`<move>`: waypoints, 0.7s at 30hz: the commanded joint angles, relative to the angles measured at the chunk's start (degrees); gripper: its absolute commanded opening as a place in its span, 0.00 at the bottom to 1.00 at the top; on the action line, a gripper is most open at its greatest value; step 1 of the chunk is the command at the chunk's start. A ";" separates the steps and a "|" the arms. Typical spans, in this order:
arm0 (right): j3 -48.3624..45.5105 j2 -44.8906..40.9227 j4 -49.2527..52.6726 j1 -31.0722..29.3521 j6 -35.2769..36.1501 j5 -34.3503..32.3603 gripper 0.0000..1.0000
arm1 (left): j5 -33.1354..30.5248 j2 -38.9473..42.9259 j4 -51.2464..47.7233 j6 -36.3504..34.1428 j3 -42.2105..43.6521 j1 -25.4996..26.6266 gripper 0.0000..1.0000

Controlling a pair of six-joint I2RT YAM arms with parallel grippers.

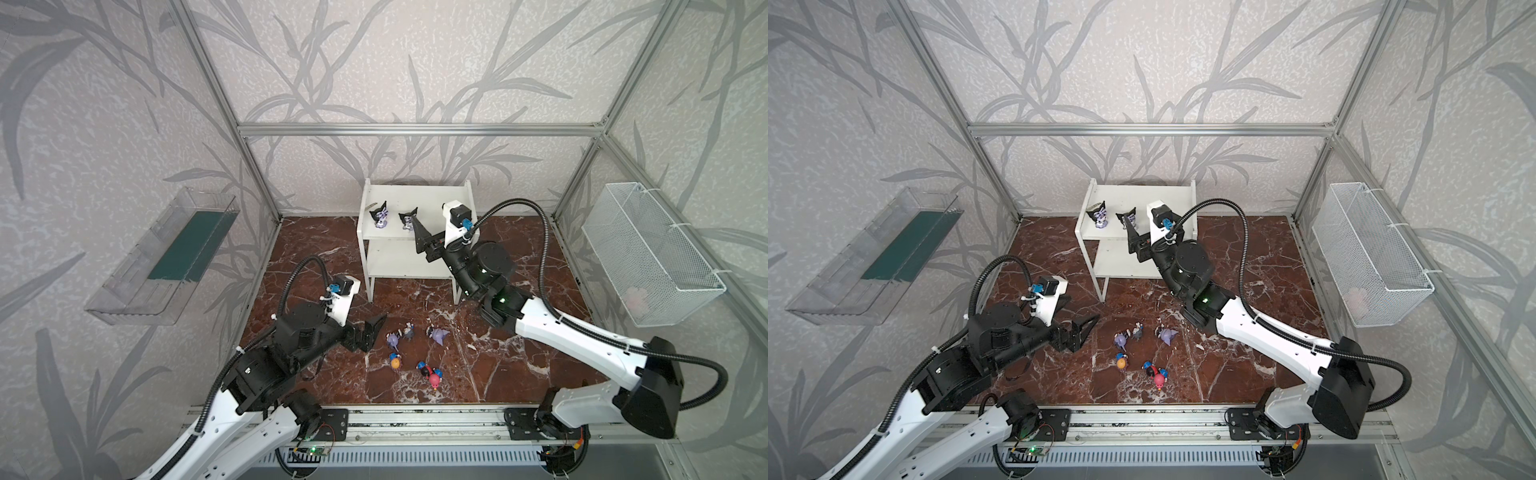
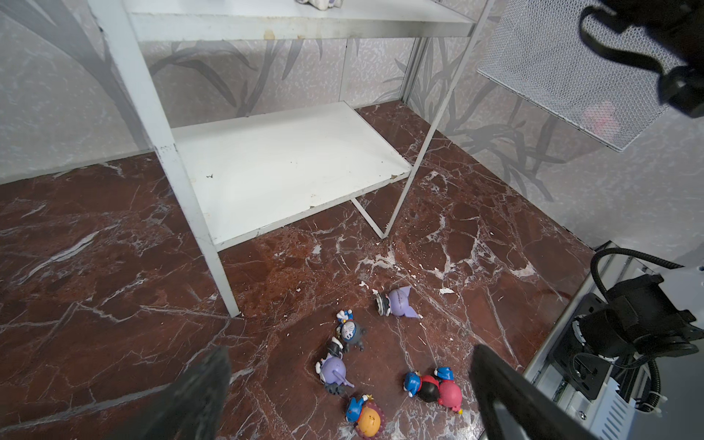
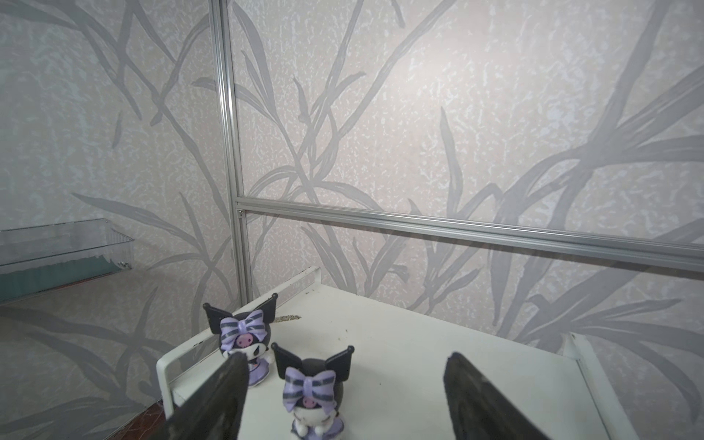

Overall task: Place and organize the plastic toys onto the shelf
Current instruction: 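Move the right gripper back down toward the toy pile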

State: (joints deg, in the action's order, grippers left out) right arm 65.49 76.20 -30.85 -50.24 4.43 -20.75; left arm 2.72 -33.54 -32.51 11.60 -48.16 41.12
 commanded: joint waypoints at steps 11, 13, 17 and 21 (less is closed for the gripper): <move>-9.70 -25.17 38.26 -0.02 -3.18 16.64 0.99 | 0.97 1.40 -1.58 1.54 1.71 -0.28 0.99; -13.11 -28.08 42.54 -0.54 -5.31 16.60 0.99 | 1.10 1.47 -1.94 1.89 1.76 -0.27 0.99; -24.81 -33.98 41.32 -2.44 -10.22 16.09 0.99 | 1.10 1.40 -2.30 2.27 2.08 -0.25 0.99; -35.72 -36.32 35.97 -3.82 -17.05 16.13 0.99 | 2.13 0.38 -1.94 2.55 2.57 -0.25 0.99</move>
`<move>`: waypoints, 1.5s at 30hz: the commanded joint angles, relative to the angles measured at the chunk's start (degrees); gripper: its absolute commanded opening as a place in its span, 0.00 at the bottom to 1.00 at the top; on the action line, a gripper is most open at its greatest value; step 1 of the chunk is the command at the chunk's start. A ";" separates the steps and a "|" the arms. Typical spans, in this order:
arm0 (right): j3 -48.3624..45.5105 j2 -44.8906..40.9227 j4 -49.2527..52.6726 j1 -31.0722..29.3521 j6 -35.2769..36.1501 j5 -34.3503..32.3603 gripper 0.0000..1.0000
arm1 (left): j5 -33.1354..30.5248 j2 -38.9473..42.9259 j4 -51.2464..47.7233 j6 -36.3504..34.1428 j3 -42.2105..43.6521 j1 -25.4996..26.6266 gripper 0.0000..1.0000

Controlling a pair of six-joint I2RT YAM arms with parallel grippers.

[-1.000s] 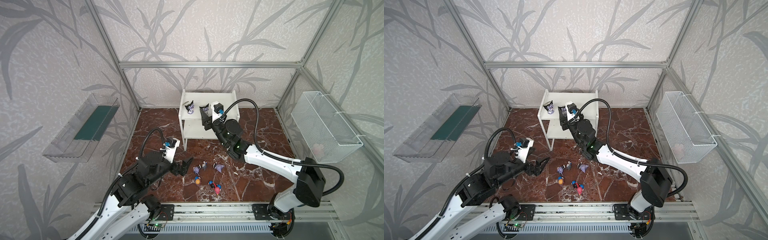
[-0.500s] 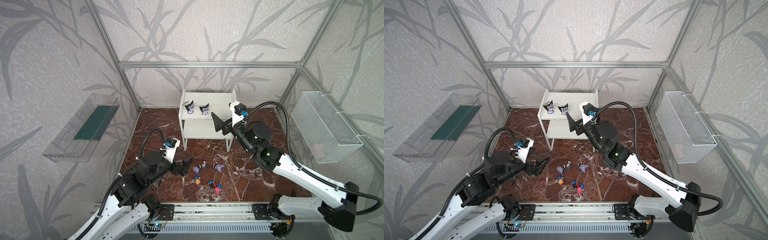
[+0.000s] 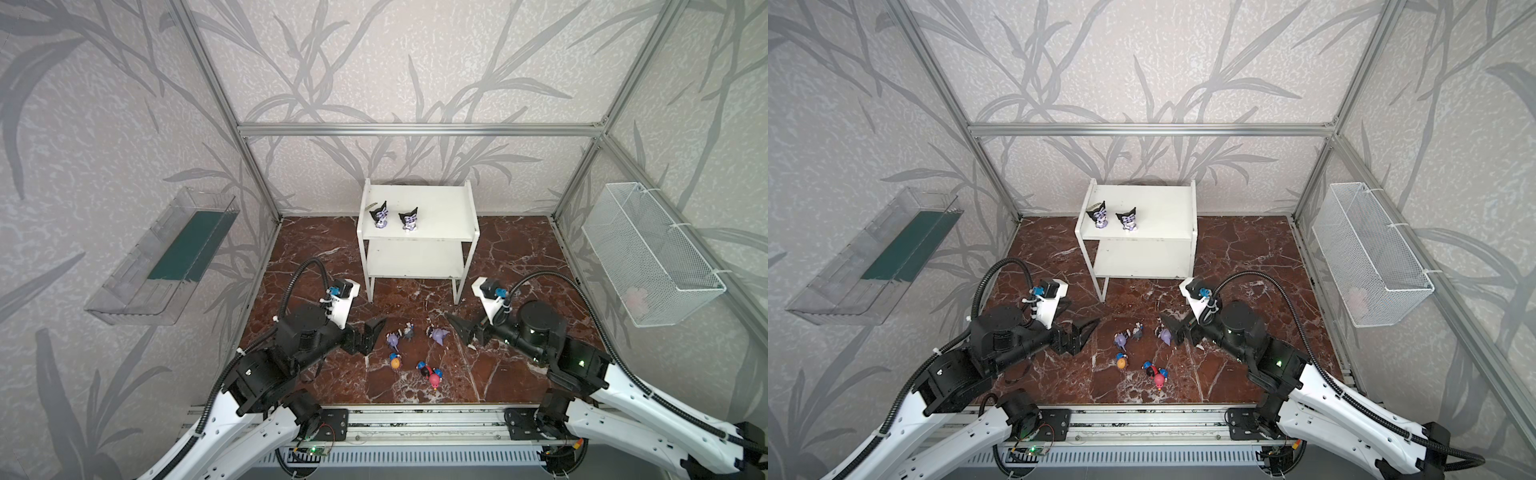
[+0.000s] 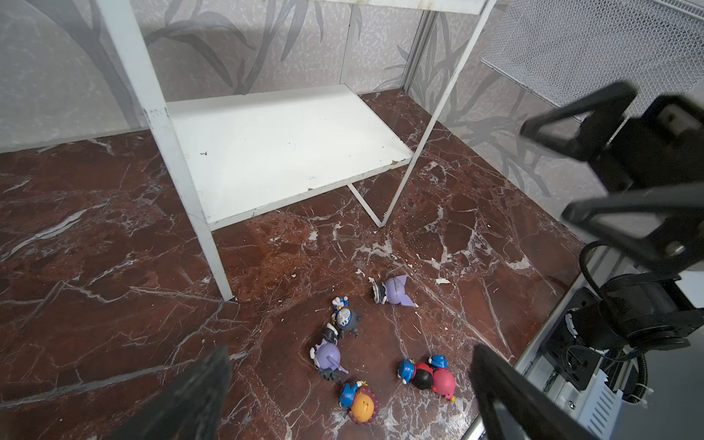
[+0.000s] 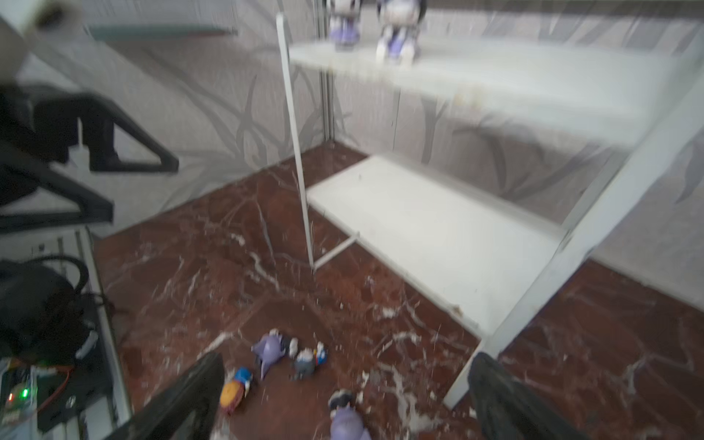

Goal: Place and organize the plastic toys onto the shelf

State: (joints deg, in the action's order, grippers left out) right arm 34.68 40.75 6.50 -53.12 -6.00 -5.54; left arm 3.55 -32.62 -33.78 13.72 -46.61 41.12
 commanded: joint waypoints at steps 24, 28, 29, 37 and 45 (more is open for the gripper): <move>-9.97 27.90 -17.66 -1.88 -15.16 -0.27 0.50 | 6.27 -18.62 7.02 16.87 9.27 -0.09 0.99; -10.01 29.20 -18.43 0.75 -14.73 1.79 0.49 | 7.84 -24.25 9.57 17.44 9.30 -0.11 0.92; -9.91 29.34 -18.46 1.16 -14.43 2.00 0.49 | 8.34 -25.60 10.04 17.53 9.34 -0.12 0.89; -10.58 26.79 -19.20 2.76 -10.26 4.13 0.48 | 9.85 -36.95 13.85 21.11 9.20 -0.15 0.57; -11.67 23.82 -19.20 3.00 -8.73 4.44 0.49 | 7.68 -44.47 14.01 23.66 7.73 -0.13 0.36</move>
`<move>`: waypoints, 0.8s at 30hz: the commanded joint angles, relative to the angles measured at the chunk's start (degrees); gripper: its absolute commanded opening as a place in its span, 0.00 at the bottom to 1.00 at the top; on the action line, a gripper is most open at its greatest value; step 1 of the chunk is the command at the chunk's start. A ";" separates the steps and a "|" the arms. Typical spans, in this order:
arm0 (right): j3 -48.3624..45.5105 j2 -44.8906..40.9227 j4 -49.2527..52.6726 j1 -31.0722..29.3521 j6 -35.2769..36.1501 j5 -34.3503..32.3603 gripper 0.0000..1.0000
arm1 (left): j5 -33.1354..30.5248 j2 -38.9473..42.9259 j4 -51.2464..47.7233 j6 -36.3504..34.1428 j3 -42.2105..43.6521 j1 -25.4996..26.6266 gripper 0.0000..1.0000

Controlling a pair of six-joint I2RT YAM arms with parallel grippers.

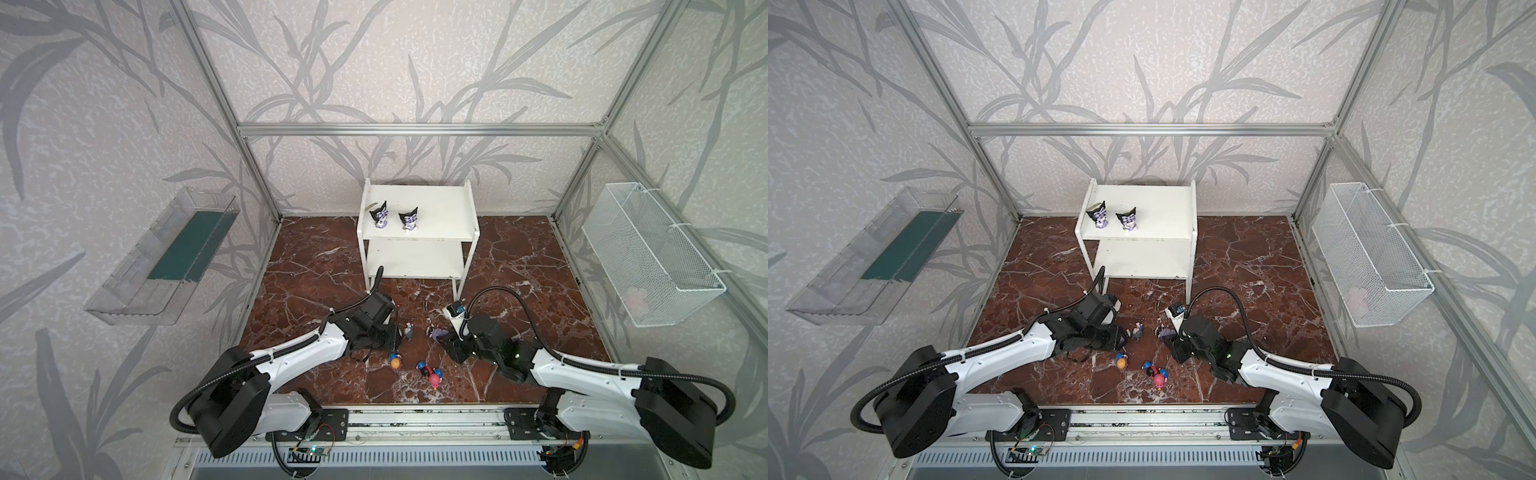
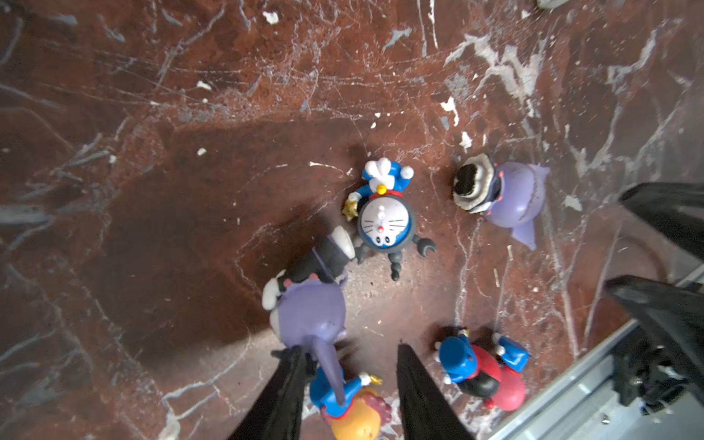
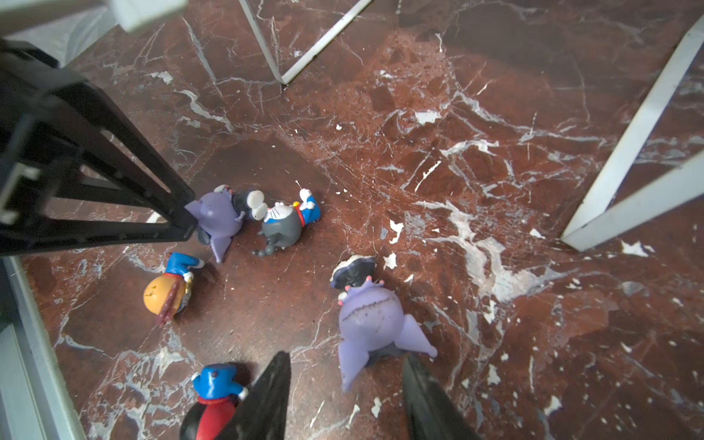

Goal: Place and organize the plastic toys onto the shelf

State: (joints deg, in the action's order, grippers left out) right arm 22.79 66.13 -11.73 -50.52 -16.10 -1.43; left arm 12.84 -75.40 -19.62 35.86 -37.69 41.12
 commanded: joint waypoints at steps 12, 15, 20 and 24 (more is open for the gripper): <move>-0.99 -3.02 -1.81 1.39 1.85 1.24 0.49 | -3.53 -3.87 -3.94 1.28 -3.92 -0.25 0.13; -1.08 -2.93 -2.24 1.39 1.90 1.77 0.49 | -3.49 -3.38 -4.62 0.98 -4.47 -0.19 0.03; -1.16 -2.52 -4.09 1.45 3.19 4.95 0.49 | -3.35 -1.98 -6.64 1.27 -5.46 -0.41 0.00; -0.69 -1.39 -4.51 1.52 3.68 4.77 0.49 | -1.71 -0.44 -6.81 0.71 -5.50 -0.46 0.00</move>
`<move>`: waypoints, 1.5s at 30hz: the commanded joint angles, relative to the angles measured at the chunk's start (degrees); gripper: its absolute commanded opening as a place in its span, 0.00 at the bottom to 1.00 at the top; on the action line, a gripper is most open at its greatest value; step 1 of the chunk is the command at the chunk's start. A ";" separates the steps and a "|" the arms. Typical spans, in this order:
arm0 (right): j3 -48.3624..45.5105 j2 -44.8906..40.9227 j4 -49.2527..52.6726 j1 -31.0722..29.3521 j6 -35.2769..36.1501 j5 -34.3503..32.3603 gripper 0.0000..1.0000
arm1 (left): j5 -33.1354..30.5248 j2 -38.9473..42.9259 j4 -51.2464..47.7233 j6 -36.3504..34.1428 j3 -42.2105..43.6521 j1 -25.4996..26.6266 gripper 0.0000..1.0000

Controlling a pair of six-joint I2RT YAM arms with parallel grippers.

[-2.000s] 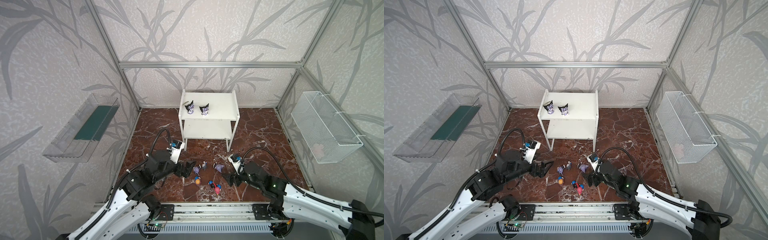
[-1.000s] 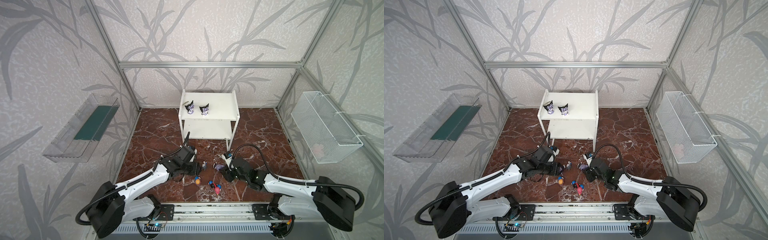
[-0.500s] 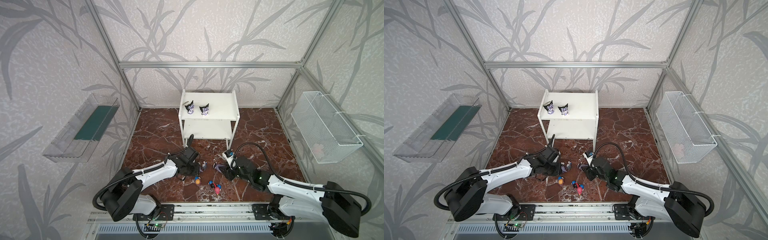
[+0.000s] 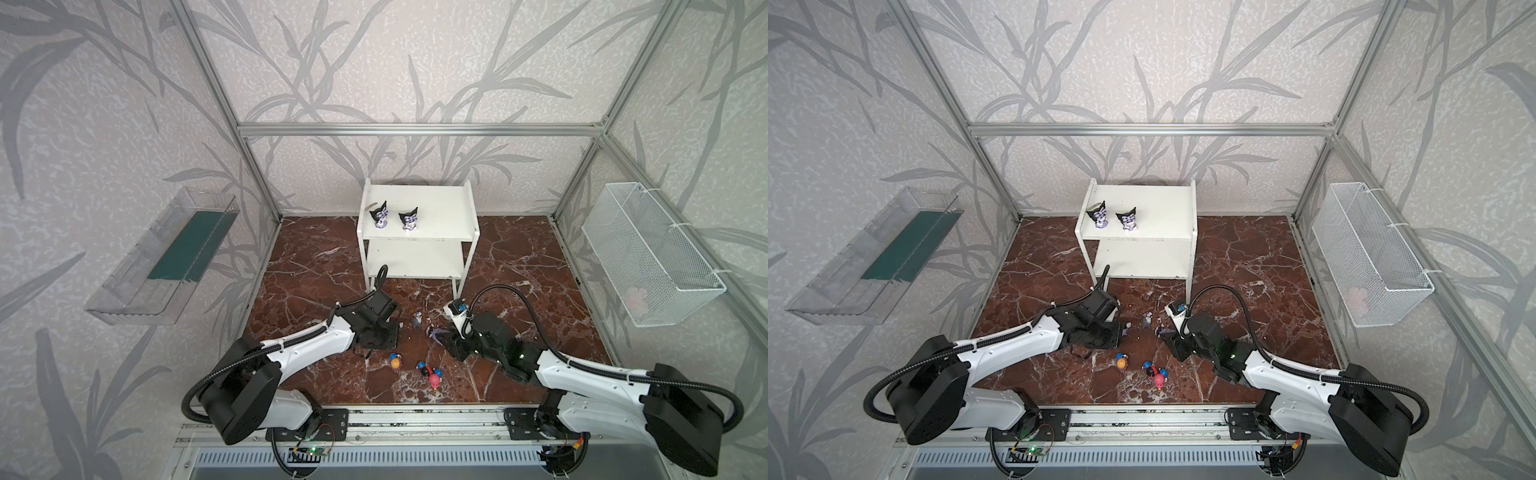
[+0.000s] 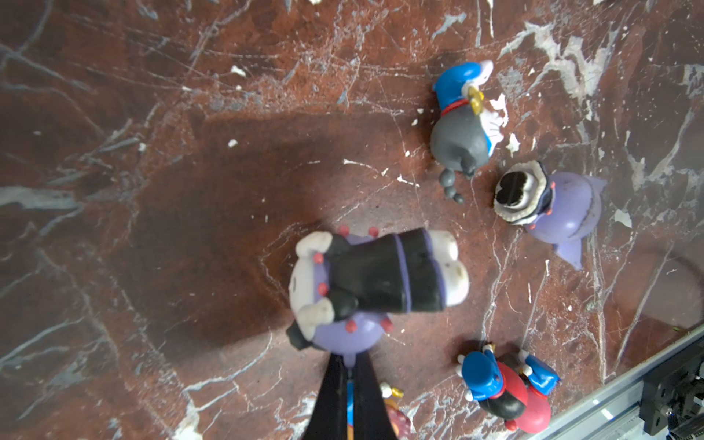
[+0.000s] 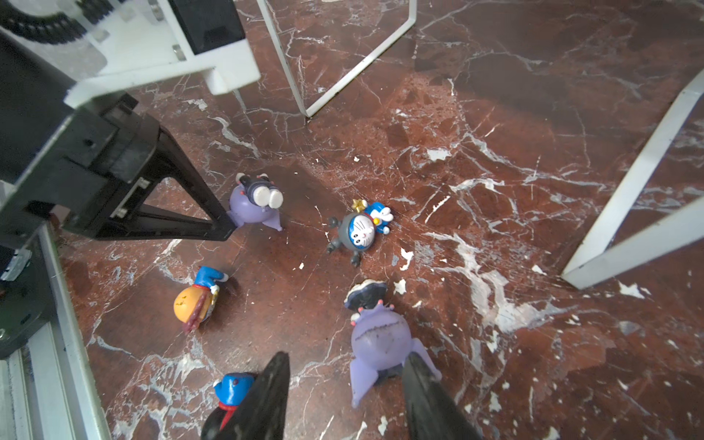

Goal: Place and organize the plastic toys onto the shelf

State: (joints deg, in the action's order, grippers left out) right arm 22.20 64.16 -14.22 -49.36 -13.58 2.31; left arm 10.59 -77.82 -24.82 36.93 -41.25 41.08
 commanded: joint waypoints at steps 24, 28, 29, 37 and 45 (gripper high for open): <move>14.37 1.12 12.10 9.46 -10.80 28.49 0.83 | -8.76 19.93 4.82 -24.19 5.13 14.93 0.00; 16.28 2.30 16.46 9.53 -10.10 33.37 0.86 | -16.54 20.85 9.75 -28.90 7.71 20.24 0.00; 16.68 2.53 17.63 9.55 -9.68 34.31 0.86 | -17.59 21.54 11.29 -29.88 8.62 21.07 0.00; 16.83 4.68 17.73 9.45 -9.43 42.38 0.85 | -20.45 28.47 17.53 -35.18 14.29 23.66 0.00; 19.46 7.17 19.89 6.41 -6.99 41.49 0.83 | -20.78 30.63 19.51 -37.37 16.21 25.04 0.00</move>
State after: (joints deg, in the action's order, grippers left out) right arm 39.00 70.43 3.66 -41.52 -22.37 42.76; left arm -8.95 -47.68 -7.66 1.98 -25.32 65.67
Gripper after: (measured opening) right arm 0.835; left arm 0.048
